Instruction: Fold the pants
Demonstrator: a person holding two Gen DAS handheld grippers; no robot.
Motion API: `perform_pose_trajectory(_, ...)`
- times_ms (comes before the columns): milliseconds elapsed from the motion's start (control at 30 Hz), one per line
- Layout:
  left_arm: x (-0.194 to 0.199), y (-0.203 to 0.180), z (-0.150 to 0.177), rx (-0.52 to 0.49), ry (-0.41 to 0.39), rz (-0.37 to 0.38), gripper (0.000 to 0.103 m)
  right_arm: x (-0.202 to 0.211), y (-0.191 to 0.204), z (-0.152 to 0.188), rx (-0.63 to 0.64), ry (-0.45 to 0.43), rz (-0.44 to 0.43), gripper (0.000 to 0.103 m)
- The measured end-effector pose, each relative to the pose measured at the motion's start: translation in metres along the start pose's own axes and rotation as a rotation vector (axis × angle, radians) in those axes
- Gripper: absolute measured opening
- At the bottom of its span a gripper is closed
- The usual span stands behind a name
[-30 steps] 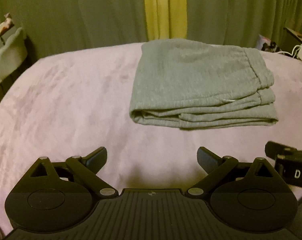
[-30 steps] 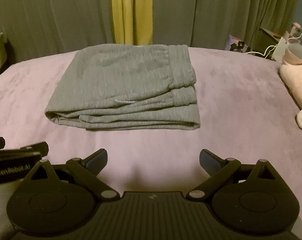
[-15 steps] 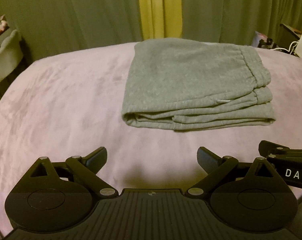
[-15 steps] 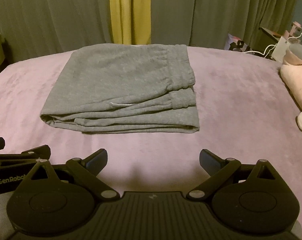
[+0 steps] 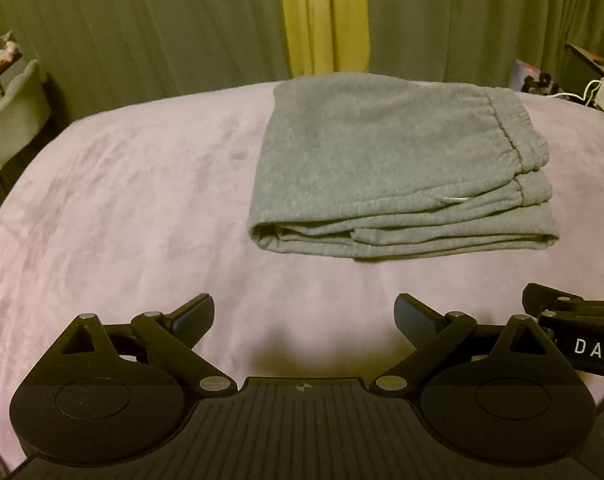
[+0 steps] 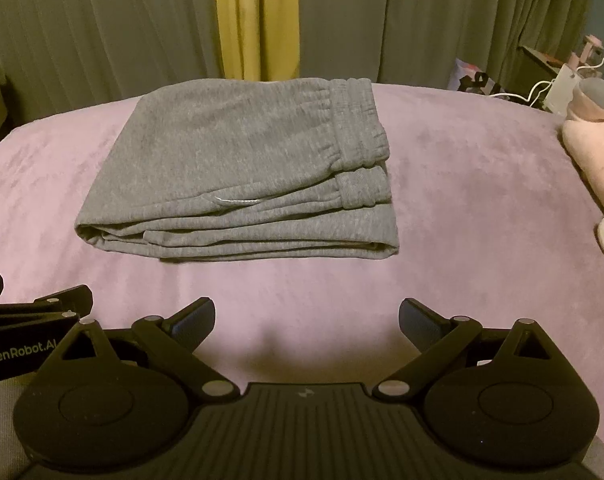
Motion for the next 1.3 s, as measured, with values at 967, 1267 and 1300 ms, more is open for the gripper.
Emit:
perform_pose_trajectory(967, -0.0035, -0.0029, 0.0012, -0.007, 0.02, 0.008, 0.1, -0.005, -0.0021, -0.0009, -0.012, 0.013, -0.01, 0.099)
perform_pose_trajectory(1267, -0.0058, -0.0027, 0.0031, -0.005, 0.027, 0.016, 0.1, -0.0054, -0.0025, -0.0014, -0.012, 0.015, -0.014, 0.099)
perform_pose_trajectory(1300, -0.0059, -0.0028, 0.0031, -0.006, 0.027, 0.016, 0.1, -0.0056, -0.0025, -0.0016, -0.012, 0.016, -0.015, 0.099)
Point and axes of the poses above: each gripper's, at about its wrist camera, not at the fingertips, and x roughly against the way its jaws point, y to its left, z to its underside, the point moved 1 cm from there along -x, roughly the way its jaws point, and after that the axes turned 8 degrees about z, right-handed, at the moved point
